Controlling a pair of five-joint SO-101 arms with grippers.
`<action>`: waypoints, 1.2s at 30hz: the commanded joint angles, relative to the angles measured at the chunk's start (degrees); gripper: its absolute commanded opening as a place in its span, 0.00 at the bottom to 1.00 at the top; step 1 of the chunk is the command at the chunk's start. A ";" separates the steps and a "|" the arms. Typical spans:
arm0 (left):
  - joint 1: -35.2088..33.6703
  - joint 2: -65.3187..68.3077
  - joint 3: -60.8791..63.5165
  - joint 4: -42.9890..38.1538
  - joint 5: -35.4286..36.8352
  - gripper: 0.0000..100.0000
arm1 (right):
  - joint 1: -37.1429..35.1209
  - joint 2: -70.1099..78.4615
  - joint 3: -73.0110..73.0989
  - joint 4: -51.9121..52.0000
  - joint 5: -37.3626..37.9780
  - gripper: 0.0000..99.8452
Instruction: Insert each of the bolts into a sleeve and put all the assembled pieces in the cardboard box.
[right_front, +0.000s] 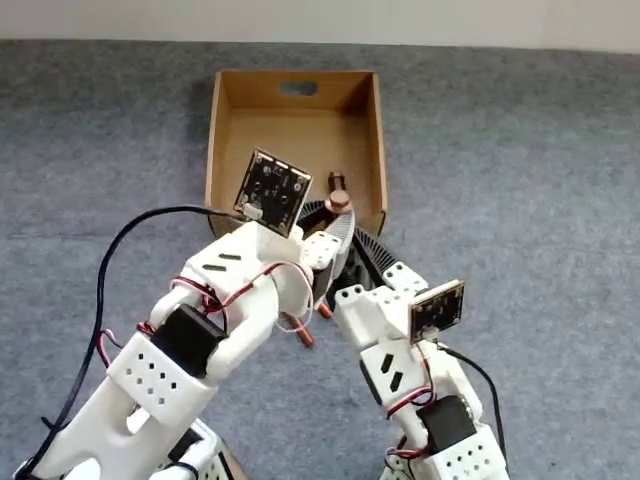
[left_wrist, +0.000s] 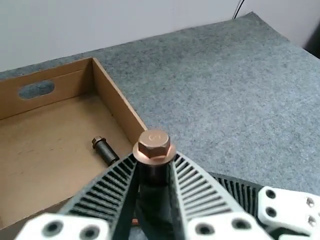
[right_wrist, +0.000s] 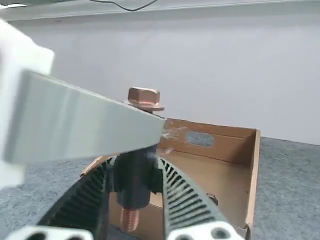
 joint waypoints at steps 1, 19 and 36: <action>-0.75 -0.75 -0.40 1.05 0.44 0.05 | 0.13 -0.66 6.99 -1.36 -0.35 0.01; -0.66 -0.84 -0.92 8.35 1.49 0.08 | 0.13 -0.66 6.99 -1.27 -0.35 0.01; -0.84 -13.93 -0.48 13.54 1.14 0.12 | 0.13 -0.66 6.99 -1.27 -0.35 0.01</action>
